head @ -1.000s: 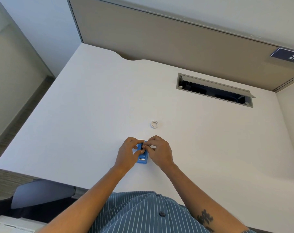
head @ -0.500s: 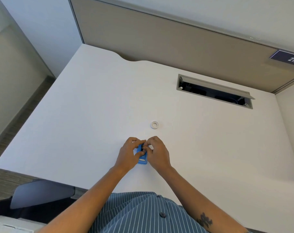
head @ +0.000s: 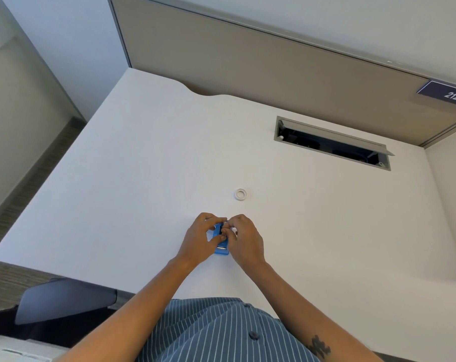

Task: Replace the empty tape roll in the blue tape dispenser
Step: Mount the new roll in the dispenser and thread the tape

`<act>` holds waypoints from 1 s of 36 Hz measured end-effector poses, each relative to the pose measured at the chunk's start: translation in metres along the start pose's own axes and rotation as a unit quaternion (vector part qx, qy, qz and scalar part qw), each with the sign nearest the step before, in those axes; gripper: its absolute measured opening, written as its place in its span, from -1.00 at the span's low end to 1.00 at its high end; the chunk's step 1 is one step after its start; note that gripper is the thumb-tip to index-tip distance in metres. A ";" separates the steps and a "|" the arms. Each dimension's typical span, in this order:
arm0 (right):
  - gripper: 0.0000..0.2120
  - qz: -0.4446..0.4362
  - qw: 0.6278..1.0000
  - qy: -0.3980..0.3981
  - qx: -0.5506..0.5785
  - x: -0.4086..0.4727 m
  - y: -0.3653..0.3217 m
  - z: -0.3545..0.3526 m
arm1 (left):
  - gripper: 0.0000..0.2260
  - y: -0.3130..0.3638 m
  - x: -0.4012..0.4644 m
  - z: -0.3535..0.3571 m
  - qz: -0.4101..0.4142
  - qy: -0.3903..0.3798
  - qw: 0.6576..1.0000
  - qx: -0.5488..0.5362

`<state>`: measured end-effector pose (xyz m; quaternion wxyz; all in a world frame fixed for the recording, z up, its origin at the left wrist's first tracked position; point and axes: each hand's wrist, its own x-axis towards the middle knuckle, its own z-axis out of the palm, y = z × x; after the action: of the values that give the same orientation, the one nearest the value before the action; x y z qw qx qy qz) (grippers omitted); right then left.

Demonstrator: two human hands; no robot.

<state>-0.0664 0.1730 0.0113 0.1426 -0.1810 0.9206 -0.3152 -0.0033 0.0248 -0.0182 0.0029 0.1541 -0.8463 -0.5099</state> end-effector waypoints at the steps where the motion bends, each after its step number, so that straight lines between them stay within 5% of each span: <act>1: -0.86 0.001 1.000 0.001 -0.002 -0.001 0.000 0.000 | -0.65 0.000 0.000 0.000 0.000 0.000 1.000 0.004; 20: -0.82 -0.038 0.997 0.055 -0.029 -0.019 0.002 0.010 | -0.67 0.001 0.000 -0.006 0.025 -0.011 1.000 0.010; 36: -0.83 -0.053 0.995 0.089 -0.005 -0.027 -0.003 0.011 | -0.06 -0.023 0.004 -0.029 0.070 -0.164 0.980 0.093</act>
<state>-0.0379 0.1766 0.0091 0.0423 -0.2014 0.9205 -0.3321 0.0033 -0.0110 -0.0251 -0.1142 0.0085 -0.8879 -0.4455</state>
